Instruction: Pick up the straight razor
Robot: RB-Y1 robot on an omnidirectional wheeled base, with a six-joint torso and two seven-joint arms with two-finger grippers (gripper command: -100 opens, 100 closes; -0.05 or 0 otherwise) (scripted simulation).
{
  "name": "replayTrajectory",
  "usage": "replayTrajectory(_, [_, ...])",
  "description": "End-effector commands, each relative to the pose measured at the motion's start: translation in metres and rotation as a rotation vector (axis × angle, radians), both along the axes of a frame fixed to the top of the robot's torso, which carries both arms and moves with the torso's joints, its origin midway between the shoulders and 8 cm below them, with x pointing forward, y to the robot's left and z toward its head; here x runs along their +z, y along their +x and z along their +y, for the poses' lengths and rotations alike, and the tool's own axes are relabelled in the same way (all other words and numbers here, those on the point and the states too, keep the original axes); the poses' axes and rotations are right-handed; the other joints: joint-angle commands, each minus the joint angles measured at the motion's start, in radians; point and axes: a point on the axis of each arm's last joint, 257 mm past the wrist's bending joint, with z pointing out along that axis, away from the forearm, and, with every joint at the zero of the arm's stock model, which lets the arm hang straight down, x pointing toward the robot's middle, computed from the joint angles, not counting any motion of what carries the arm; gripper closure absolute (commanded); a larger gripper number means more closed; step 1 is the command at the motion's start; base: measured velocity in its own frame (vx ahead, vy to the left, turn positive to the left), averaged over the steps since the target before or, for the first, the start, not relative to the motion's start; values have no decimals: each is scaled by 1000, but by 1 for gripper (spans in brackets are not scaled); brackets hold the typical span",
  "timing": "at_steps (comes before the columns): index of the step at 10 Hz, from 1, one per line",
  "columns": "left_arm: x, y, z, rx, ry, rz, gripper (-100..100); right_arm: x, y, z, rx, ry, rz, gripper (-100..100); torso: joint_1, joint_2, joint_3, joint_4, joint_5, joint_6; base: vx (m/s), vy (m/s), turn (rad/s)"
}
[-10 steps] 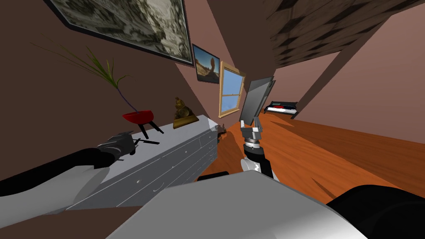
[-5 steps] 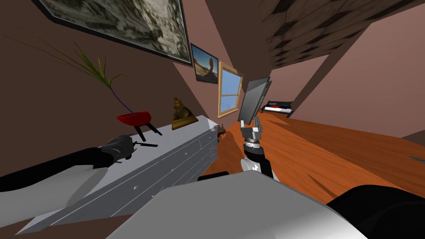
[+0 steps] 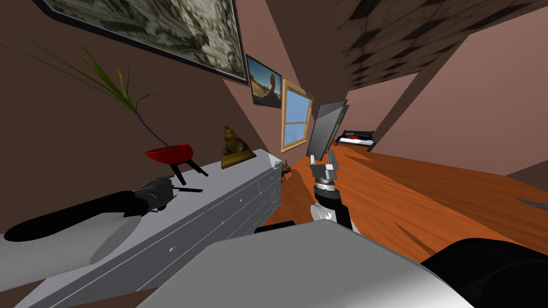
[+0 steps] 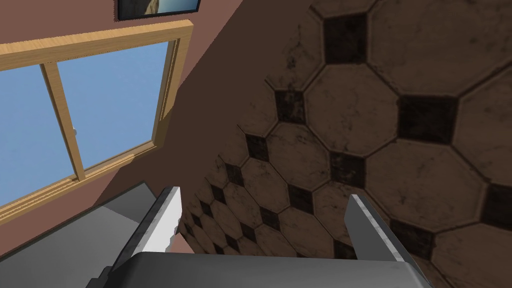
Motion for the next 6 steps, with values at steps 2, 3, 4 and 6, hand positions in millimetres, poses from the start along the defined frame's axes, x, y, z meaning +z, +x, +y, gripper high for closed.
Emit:
replayTrajectory(2, [0,0,0,-1,1,-1,100,0,0,0,0,0,0,0,-1,1,0,0,0,0,11,7,-5])
replayTrajectory(3, [-1,0,0,0,-1,1,100,0,0,0,0,0,0,0,-1,1,1,1,-1,0,0,0,0])
replayTrajectory(4, [0,0,1,1,1,1,100,0,0,0,0,0,0,0,-2,2,1,1,0,0,0,0,0])
replayTrajectory(6, [0,0,1,0,1,0,100,0,0,0,0,0,0,0,-2,2,1,1,0,0,0,0,0])
